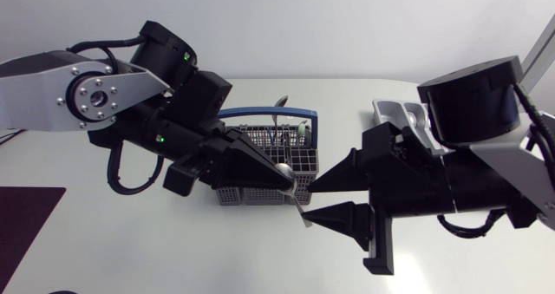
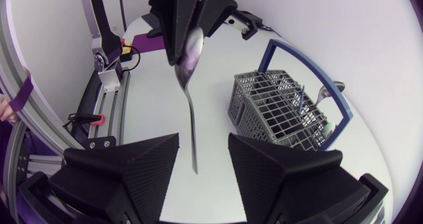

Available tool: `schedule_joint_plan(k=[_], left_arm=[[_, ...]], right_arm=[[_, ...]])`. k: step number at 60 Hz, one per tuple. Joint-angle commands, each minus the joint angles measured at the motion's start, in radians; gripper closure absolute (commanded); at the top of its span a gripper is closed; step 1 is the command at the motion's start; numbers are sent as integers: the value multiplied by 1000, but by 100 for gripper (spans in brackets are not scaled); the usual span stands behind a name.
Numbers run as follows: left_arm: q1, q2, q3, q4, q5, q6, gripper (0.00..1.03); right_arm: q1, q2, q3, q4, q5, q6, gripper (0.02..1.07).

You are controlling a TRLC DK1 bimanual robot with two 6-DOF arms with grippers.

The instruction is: Unload the cutlery basket into the drawer organizer.

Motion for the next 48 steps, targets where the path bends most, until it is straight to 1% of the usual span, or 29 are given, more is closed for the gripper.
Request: schedule_joint_plan(k=[1,5,18,21,23,28,30,34,40,48], left_arm=[[-8,22,41,-13,20,15,100],[-14,23,44,-16,20,15,100],[-20,26,42,-21,18,16,100],[-18,26,39,-21,18,21,100],[-15,26,38,-21,18,21,100],[-12,28,36,-21,18,24,100],[-12,26,33,-22,20,26,100],[-11,26,32,-27,20,33,100],[-9,26,30,-32,20,39,100],[-8,25,27,-33,20,44,100]], right_arm=[[10,-8,-19,9,-12,-19,58],[13,-9,-18,11,-12,-16,61],[34,2,-6,23,-7,2,63],[40,8,1,25,-5,7,69],[46,12,4,25,-5,12,71],[65,15,10,25,-1,19,72],[77,17,11,25,4,22,78],[91,22,14,26,18,25,84],[94,25,21,25,22,28,96],[92,26,30,12,24,35,97]])
